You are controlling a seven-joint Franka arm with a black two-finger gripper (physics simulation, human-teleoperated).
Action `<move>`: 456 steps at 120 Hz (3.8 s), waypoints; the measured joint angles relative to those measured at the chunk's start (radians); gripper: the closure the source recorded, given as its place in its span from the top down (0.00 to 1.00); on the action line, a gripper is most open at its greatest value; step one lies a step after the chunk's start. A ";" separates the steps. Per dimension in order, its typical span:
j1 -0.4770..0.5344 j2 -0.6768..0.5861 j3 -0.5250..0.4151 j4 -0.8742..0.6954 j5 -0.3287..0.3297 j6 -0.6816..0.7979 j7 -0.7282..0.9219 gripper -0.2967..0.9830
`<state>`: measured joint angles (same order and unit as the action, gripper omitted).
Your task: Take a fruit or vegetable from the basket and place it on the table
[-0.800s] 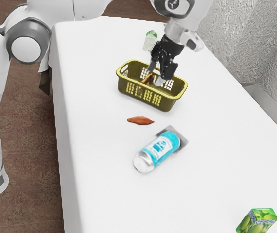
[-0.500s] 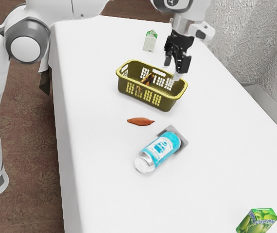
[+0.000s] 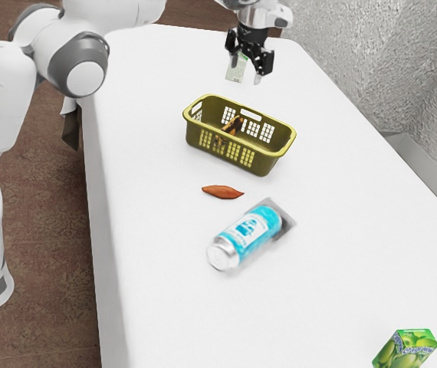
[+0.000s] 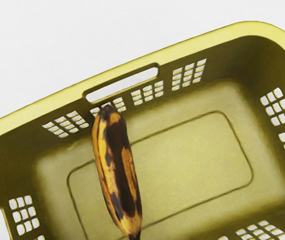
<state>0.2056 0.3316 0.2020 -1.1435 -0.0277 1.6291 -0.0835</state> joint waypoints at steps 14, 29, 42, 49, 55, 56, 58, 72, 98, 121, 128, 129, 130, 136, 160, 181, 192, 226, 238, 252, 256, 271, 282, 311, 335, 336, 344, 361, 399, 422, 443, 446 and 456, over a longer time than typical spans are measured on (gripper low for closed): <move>0.024 -0.003 0.002 -0.125 -0.032 0.066 -0.004 0.77; 0.034 -0.019 0.018 -0.223 -0.045 0.118 -0.008 0.77; 0.057 -0.008 0.023 -0.237 -0.047 0.144 -0.010 0.77; 0.060 0.007 0.023 -0.237 -0.048 0.154 -0.011 0.77; 0.060 0.020 0.022 -0.238 -0.050 0.163 -0.012 0.77; 0.060 0.022 0.022 -0.238 -0.050 0.165 -0.012 0.77; 0.060 0.026 0.021 -0.238 -0.050 0.168 -0.013 0.77; 0.060 0.058 0.019 -0.238 -0.054 0.187 -0.015 0.77; 0.055 0.103 0.016 -0.232 -0.076 0.212 -0.017 0.77; 0.058 0.122 0.016 -0.232 -0.085 0.239 -0.019 0.77; 0.060 0.129 0.016 -0.231 -0.087 0.246 -0.020 0.77; 0.060 0.130 0.016 -0.231 -0.087 0.247 -0.020 0.77; 0.061 0.132 0.016 -0.231 -0.088 0.248 -0.020 0.77; 0.060 0.137 0.016 -0.230 -0.089 0.253 -0.020 0.77; 0.057 0.151 0.015 -0.230 -0.100 0.266 -0.022 0.77; 0.057 0.165 0.015 -0.230 -0.111 0.275 -0.023 0.77; 0.057 0.175 0.015 -0.229 -0.115 0.281 -0.023 0.77; 0.061 0.200 0.016 -0.228 -0.129 0.296 -0.025 0.68; 0.062 0.206 0.016 -0.230 -0.133 0.300 -0.025 0.58; 0.064 0.213 0.017 -0.230 -0.134 0.303 -0.026 0.46; 0.065 0.215 0.017 -0.230 -0.134 0.303 -0.026 0.49; 0.065 0.220 0.018 -0.229 -0.133 0.306 -0.028 0.70; 0.065 0.220 0.018 -0.230 -0.133 0.306 -0.029 0.76; 0.063 0.207 0.019 -0.230 -0.128 0.307 -0.027 0.43; 0.063 0.174 0.019 -0.230 -0.125 0.306 -0.024 0.35; 0.063 0.172 0.019 -0.230 -0.124 0.306 -0.024 0.35; 0.062 0.145 0.019 -0.230 -0.121 0.303 -0.022 0.34; 0.057 0.079 0.018 -0.229 -0.116 0.298 -0.015 0.34; -0.302 0.023 0.016 -0.067 -0.093 0.259 -0.009 0.34; -0.460 0.322 -0.011 0.410 -0.073 0.190 -0.014 0.34; -0.488 0.511 -0.058 0.631 -0.068 0.126 -0.018 0.34; -0.489 0.521 -0.059 0.642 -0.068 0.119 -0.019 0.33; -0.501 0.539 -0.059 0.663 -0.067 0.102 -0.020 0.43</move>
<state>-0.2956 0.8702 0.1430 -0.4807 -0.0946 1.7313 -0.1034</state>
